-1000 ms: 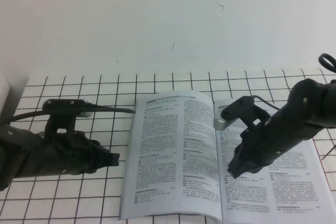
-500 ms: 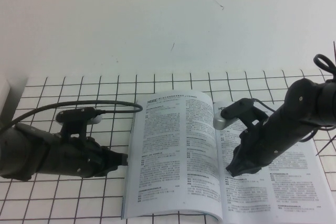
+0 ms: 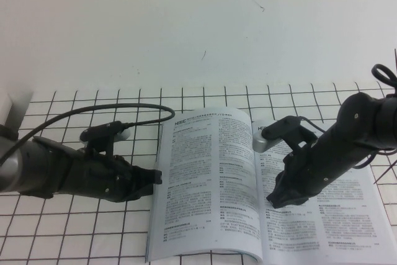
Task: Close book
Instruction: 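Close the open booklet and leave it lying on the table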
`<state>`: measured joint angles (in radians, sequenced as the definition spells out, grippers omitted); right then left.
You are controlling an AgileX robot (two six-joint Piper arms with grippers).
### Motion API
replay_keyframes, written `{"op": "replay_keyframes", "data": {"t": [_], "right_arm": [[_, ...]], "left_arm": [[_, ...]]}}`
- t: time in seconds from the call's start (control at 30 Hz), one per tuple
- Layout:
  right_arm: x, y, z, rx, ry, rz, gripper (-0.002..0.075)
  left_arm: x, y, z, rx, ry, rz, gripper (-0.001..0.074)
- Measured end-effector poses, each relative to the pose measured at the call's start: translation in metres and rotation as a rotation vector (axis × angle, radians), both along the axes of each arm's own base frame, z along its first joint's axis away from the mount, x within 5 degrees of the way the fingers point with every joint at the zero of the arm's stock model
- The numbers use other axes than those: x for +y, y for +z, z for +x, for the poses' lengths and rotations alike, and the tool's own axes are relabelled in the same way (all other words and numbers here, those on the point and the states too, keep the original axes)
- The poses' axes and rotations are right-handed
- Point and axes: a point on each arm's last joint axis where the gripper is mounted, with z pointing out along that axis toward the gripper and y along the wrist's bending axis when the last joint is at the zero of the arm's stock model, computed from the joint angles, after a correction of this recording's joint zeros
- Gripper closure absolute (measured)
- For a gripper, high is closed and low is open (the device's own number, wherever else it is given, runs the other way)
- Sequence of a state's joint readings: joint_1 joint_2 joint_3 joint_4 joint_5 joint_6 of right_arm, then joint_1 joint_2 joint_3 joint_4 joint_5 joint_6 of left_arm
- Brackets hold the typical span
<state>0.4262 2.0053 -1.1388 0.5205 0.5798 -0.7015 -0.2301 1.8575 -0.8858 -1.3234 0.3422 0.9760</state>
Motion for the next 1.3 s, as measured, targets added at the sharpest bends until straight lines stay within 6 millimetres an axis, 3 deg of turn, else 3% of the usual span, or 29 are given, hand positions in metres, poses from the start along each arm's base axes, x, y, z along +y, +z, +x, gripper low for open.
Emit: {"op": "replay_keyframes", "data": {"t": [0.23,0.5,0.67,0.87,1.0,1.13,1.3], "right_arm": [[0.001,0.001,0.000,0.001,-0.003,0.019,0.0729],[0.006,-0.002,0.002,0.011,-0.020,0.104,0.0729],[0.007,-0.002,0.003,0.017,-0.038,0.120,0.0729],[0.003,0.014,0.000,-0.031,-0.039,0.045,0.0729],[-0.010,0.034,-0.009,-0.072,-0.006,-0.079,0.0729],[-0.023,0.072,-0.012,-0.185,-0.032,-0.151,0.0729],[-0.040,0.119,-0.025,-0.294,-0.058,-0.212,0.0729]], "left_arm": [[-0.012,0.005,-0.001,0.045,-0.037,-0.147,0.0738],[-0.034,0.034,0.002,-0.017,-0.146,-0.461,0.0738],[-0.037,0.038,-0.001,-0.034,-0.199,-0.507,0.0738],[-0.041,0.044,-0.004,-0.038,-0.256,-0.558,0.0738],[-0.043,0.048,-0.007,-0.033,-0.292,-0.602,0.0738],[-0.050,0.051,-0.008,-0.035,-0.320,-0.616,0.0738],[-0.079,0.064,-0.013,-0.053,-0.422,-0.636,0.0738]]}}
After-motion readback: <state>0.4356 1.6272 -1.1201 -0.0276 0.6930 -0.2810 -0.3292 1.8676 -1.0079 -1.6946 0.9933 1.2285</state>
